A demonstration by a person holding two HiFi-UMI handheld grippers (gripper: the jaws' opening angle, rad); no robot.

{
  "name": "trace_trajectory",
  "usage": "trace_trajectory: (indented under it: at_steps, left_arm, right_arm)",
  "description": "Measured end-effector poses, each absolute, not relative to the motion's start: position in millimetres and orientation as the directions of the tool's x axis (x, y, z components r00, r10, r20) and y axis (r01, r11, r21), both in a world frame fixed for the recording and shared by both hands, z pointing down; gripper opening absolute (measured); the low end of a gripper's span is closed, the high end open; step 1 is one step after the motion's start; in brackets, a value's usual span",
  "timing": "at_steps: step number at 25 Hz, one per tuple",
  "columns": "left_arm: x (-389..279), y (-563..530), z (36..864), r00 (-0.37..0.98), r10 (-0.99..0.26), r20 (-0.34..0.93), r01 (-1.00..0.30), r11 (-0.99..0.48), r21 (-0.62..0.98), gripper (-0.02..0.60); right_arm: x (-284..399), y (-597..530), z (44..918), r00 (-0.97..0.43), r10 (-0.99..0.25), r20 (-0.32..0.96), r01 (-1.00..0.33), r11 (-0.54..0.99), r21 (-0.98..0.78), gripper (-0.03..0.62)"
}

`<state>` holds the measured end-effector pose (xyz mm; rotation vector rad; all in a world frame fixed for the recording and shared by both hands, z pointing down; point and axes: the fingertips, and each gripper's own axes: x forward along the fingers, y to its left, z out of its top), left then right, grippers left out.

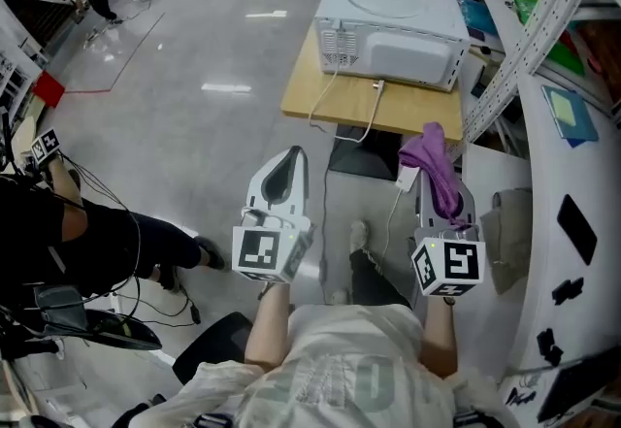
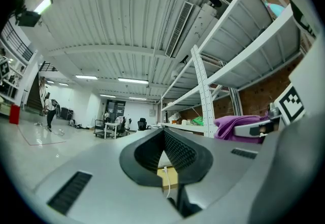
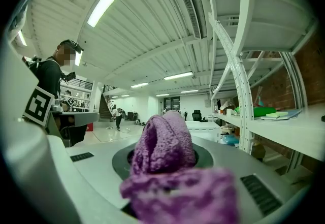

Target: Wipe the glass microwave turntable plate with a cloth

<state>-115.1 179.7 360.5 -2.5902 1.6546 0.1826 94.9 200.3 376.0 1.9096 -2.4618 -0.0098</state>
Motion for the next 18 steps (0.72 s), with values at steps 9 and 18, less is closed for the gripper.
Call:
trace_trajectory:
  at_steps: [9,18]
  left_arm:
    - [-82.6,58.8,354.4,0.41,-0.899,-0.155,-0.911,-0.412,-0.019,0.0]
    - [-47.9,-70.9,334.0,0.398,-0.906,-0.147,-0.916,-0.4,-0.017,0.0]
  right_arm:
    - [132.0,84.1,385.4,-0.25,-0.968,0.001,-0.968,0.25,-0.006,0.057]
    - [176.3,-36.6,368.2,-0.264,-0.964,-0.008,-0.964,0.265,-0.018,0.057]
